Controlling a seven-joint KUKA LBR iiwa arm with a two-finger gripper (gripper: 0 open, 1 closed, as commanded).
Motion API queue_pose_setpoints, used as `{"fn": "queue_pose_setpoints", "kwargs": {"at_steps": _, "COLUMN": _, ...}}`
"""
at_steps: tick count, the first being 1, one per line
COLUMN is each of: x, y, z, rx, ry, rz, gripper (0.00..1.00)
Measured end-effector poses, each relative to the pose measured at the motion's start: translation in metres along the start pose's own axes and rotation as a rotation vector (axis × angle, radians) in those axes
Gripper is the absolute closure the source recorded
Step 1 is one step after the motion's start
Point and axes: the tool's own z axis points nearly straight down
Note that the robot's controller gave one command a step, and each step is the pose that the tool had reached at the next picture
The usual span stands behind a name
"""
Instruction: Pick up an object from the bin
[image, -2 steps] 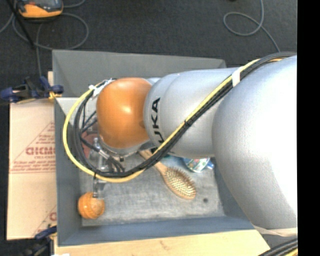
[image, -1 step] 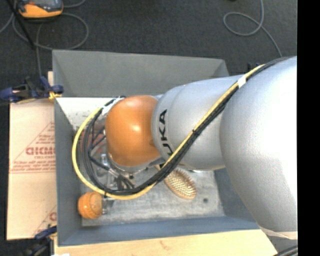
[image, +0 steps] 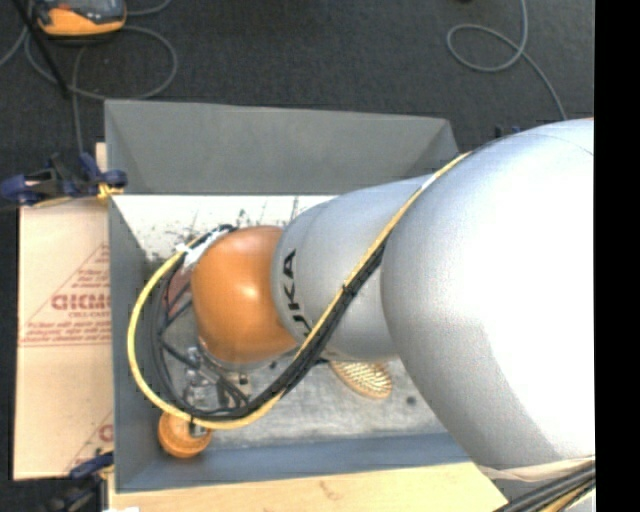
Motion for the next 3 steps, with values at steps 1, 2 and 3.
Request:
{"fn": "queue_pose_setpoints", "kwargs": {"at_steps": 1, "x": 0.0009, "y": 0.0001, "z": 0.0005, "rx": 0.000, "ry": 0.003, "rz": 0.002, "gripper": 0.00}}
{"fn": "queue_pose_setpoints", "kwargs": {"at_steps": 2, "x": 0.0008, "y": 0.0001, "z": 0.0005, "rx": 0.000, "ry": 0.003, "rz": 0.003, "gripper": 0.00}}
{"fn": "queue_pose_setpoints", "kwargs": {"at_steps": 3, "x": 0.0016, "y": -0.0002, "z": 0.0030, "rx": -0.001, "ry": 0.001, "rz": -0.004, "gripper": 0.00}}
